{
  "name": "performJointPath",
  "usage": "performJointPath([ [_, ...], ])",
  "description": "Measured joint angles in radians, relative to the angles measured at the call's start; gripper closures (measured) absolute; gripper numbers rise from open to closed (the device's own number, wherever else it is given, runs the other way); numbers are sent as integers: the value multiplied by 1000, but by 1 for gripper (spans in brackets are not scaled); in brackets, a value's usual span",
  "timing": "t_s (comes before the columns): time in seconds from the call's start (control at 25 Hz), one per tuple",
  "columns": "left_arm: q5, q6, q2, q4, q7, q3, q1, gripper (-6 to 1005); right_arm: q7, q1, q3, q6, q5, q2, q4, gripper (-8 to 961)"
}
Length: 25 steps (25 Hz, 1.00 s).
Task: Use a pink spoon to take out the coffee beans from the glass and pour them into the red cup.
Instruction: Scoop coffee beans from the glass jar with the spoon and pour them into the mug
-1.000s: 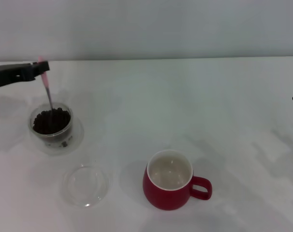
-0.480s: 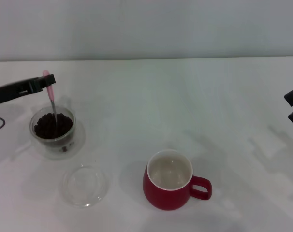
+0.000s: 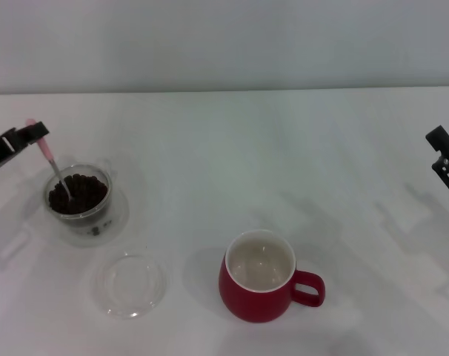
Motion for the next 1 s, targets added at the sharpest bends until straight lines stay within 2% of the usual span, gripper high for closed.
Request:
performJointPath([
  [0.12, -62, 21, -1, -14, 0, 0, 22, 873, 0, 7, 5, 8, 1, 0, 0, 287],
  [0.4, -138, 43, 2, -94, -1, -7, 26, 873, 0, 17, 8, 38, 1, -2, -2, 288],
  [1.0, -296, 122, -1, -152, -9, -13, 75, 872, -1, 18, 18, 40, 1, -5, -9, 288],
])
